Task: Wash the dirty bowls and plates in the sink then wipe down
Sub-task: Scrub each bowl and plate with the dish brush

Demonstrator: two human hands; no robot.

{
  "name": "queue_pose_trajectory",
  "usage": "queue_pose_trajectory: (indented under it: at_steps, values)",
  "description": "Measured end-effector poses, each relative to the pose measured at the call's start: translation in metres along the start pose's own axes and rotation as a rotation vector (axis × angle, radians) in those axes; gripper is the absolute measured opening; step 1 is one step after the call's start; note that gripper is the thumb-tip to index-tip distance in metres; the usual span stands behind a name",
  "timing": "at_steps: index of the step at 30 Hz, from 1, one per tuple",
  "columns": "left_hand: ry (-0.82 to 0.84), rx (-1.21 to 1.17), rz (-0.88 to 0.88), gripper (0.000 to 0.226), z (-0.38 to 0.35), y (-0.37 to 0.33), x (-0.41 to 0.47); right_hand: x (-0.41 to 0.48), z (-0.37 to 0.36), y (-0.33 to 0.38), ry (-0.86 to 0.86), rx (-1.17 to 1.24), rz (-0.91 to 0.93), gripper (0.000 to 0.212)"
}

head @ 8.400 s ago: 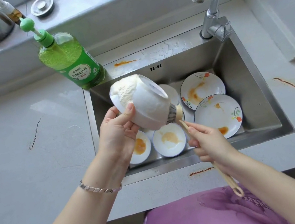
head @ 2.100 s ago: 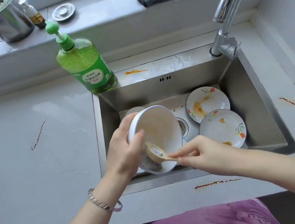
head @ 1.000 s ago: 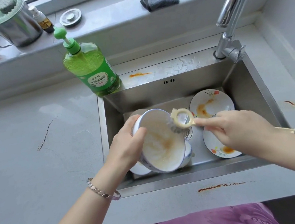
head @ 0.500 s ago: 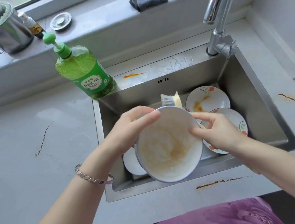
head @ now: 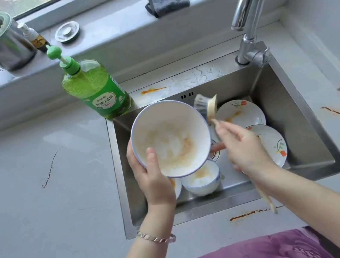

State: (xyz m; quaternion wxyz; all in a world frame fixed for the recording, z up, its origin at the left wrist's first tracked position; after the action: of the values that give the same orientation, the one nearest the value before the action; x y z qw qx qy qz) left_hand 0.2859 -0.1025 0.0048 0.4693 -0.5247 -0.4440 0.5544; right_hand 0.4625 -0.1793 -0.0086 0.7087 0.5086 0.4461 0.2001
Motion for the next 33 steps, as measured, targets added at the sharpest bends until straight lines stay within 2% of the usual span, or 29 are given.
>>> queue_pose_trajectory:
  at_steps: [2, 3, 5, 7, 8, 9, 11, 13, 15, 19, 20, 24, 26, 29, 33]
  values:
    - [0.036, 0.075, -0.018, 0.038, 0.010, 0.001, 0.011, -0.004, 0.025, 0.020, -0.103, -0.300, 0.231, 0.036]
    - [0.076, 0.121, -0.030, 0.041, 0.014, 0.001, 0.016, -0.008, 0.031, 0.029, -0.076, -0.425, 0.323, 0.039]
    - [0.159, 0.232, -0.055, 0.042, 0.017, -0.001, 0.020, -0.017, 0.024, 0.037, 0.153, -0.638, 0.399, 0.044]
    - [0.240, 0.344, -0.101, 0.042, 0.014, -0.008, 0.017, -0.026, 0.005, 0.028, 0.364, -1.016, 0.402, 0.042]
    - [0.272, 0.382, -0.120, 0.043, 0.011, -0.011, 0.014, -0.029, -0.004, 0.023, 0.416, -1.188, 0.397, 0.041]
    - [0.292, 0.421, -0.130, 0.045, 0.009, -0.013, 0.010, -0.032, -0.010, 0.022, 0.423, -1.241, 0.408, 0.041]
    - [0.315, 0.497, -0.137, 0.049, 0.003, -0.014, 0.004, -0.039, -0.025, 0.017, 0.483, -1.029, 0.351, 0.039]
    - [0.316, 0.513, -0.135, 0.049, 0.002, -0.014, 0.003, -0.049, -0.040, 0.010, 0.650, -0.661, 0.146, 0.034]
    - [0.298, 0.497, -0.129, 0.049, 0.007, -0.013, 0.006, -0.050, -0.037, 0.006, 0.676, -0.526, 0.047, 0.030]
    - [0.327, 0.586, -0.104, 0.048, 0.014, -0.010, 0.007, -0.042, -0.019, -0.007, 0.643, -0.860, 0.094, 0.032]
    - [0.340, 0.598, -0.091, 0.047, 0.012, -0.007, 0.004, -0.042, -0.020, -0.008, 0.625, -0.881, 0.091, 0.033]
    - [0.353, 0.549, -0.036, 0.048, 0.007, 0.000, -0.002, -0.055, -0.037, -0.008, 0.729, -0.694, 0.000, 0.034]
    - [0.330, 0.506, -0.007, 0.046, 0.015, 0.001, 0.005, -0.052, -0.027, -0.009, 0.735, -0.762, 0.018, 0.032]
    - [0.366, 0.547, 0.024, 0.030, 0.017, 0.002, 0.008, -0.043, -0.013, -0.011, 0.653, -0.939, 0.078, 0.033]
    - [0.383, 0.566, 0.067, 0.030, 0.009, 0.007, 0.002, -0.056, -0.037, -0.012, 0.744, -0.829, 0.065, 0.034]
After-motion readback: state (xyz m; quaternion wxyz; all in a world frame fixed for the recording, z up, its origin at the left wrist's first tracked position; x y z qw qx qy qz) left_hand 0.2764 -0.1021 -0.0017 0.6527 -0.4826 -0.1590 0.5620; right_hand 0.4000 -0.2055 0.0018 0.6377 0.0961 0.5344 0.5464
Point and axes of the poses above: each hand's wrist, its own x-axis towards the middle knuckle, its own z-axis out of the back of the hand, y = z × x, the point moved 7 cm from there along x, towards the middle knuckle, and after that the axes turned 2 degrees about z, right-handed, at the moved point
